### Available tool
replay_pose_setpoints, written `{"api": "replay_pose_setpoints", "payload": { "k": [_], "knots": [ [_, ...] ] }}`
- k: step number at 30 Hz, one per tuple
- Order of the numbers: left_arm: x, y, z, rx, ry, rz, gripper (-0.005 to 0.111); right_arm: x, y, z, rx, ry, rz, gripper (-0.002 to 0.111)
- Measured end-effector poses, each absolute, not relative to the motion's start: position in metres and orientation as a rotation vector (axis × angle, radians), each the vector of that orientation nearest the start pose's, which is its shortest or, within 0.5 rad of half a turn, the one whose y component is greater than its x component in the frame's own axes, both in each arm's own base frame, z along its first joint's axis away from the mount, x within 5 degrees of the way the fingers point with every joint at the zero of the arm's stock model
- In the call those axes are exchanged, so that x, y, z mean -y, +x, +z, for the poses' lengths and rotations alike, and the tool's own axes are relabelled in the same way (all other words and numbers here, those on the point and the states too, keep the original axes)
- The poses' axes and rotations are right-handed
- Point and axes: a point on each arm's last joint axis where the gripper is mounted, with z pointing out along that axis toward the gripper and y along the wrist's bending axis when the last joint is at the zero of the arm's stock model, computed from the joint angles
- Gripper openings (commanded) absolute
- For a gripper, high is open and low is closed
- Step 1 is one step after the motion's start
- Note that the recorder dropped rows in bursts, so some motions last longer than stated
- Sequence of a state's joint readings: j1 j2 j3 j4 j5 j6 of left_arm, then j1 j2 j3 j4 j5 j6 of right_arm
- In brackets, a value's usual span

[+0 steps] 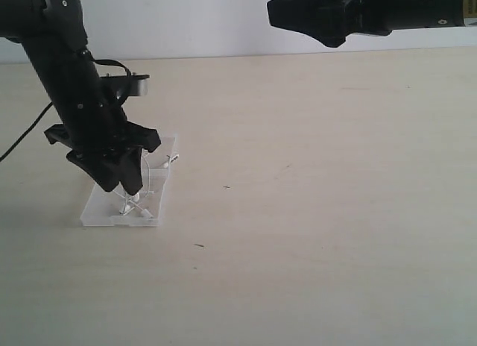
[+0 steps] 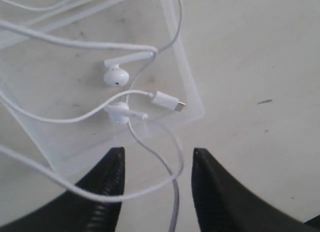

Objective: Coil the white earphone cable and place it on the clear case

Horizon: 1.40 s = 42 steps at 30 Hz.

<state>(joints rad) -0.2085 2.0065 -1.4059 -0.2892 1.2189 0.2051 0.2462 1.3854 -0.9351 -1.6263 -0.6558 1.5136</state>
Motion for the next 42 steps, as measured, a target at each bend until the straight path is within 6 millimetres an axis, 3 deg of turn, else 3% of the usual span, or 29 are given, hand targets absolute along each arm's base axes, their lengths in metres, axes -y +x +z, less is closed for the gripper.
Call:
{"api": "replay_pose_setpoints", "payload": {
  "k": [8,11,13,18,25,32,36,42],
  "knots": [
    [0.1,0.357,0.172,-3.262,0.372,-0.423,0.043,-0.126,0.271,0.311,-1.792,-0.787,0.738,0.067],
    [0.101,0.357,0.172,-3.262,0.371,-0.434,0.069,-0.127,0.271,0.311,-1.791,-0.79,0.743,0.067],
    [0.101,0.357,0.172,-3.261,0.378,-0.435,0.077,-0.127,0.271,0.311,-1.791,-0.79,0.743,0.067],
    [0.101,0.357,0.172,-3.297,0.166,-0.424,0.078,-0.127,0.271,0.311,-1.791,-0.792,0.742,0.067],
    [0.103,0.359,0.174,-3.294,0.105,-0.438,0.078,-0.13,0.264,0.304,-1.836,-0.873,0.809,0.067],
    [0.104,0.366,0.184,-3.256,0.042,-0.493,0.078,-0.14,0.244,0.265,-1.93,-0.984,1.017,0.067],
    [0.103,0.366,0.183,-3.256,0.04,-0.489,0.078,-0.163,0.231,0.241,-1.96,-1.108,1.034,0.067],
    [0.102,0.363,0.179,-3.278,0.041,-0.473,0.078,-0.218,0.207,0.221,-1.866,-1.286,1.071,0.067]
  ]
}}
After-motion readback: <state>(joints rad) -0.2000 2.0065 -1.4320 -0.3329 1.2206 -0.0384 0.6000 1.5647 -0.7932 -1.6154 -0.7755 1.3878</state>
